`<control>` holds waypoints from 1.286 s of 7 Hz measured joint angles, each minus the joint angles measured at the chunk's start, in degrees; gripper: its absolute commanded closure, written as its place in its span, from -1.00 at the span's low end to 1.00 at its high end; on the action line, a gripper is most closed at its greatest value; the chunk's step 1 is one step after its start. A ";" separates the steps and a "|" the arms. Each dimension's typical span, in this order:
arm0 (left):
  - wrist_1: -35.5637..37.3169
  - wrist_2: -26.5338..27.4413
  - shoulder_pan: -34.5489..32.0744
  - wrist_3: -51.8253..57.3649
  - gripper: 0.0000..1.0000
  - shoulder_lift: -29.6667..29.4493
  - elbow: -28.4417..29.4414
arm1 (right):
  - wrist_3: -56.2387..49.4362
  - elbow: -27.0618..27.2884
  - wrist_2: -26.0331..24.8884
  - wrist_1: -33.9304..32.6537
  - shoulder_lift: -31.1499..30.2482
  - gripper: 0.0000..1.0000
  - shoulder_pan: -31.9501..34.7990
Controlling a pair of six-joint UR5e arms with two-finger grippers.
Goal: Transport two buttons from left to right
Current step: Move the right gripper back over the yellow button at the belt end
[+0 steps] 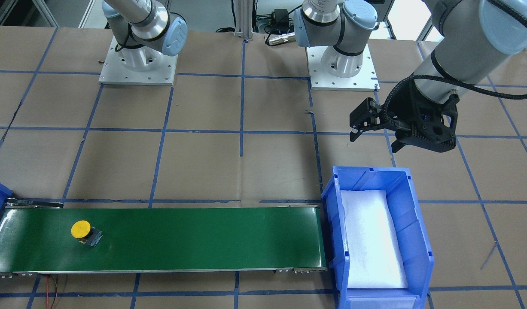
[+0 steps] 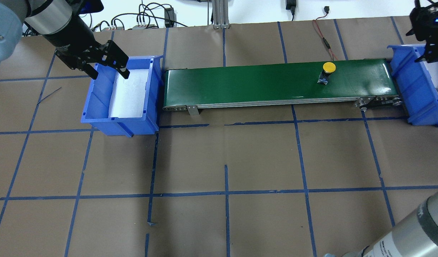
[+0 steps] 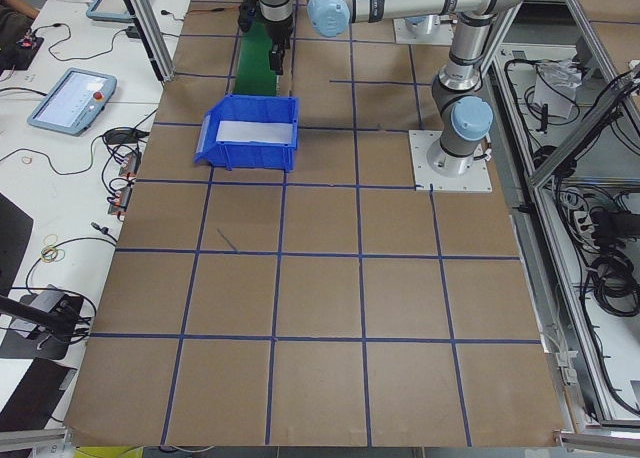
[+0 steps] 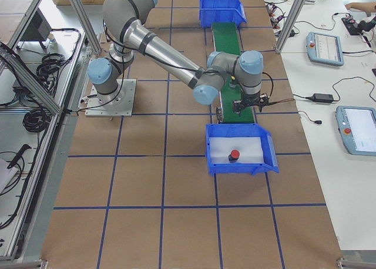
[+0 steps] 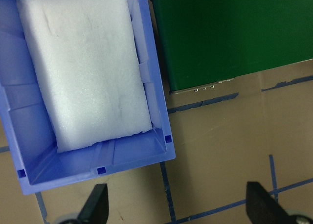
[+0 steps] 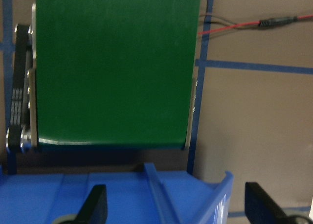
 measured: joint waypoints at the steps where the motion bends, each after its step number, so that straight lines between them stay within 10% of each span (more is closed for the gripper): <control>1: -0.11 -0.06 -0.08 -7.24 -1.00 0.11 0.12 | 5.45 0.72 -0.84 0.04 -0.18 -1.00 2.78; 9: 0.04 7.76 -0.63 -14.98 -1.00 7.01 0.47 | 17.52 5.96 -1.02 -0.39 1.35 -1.00 5.67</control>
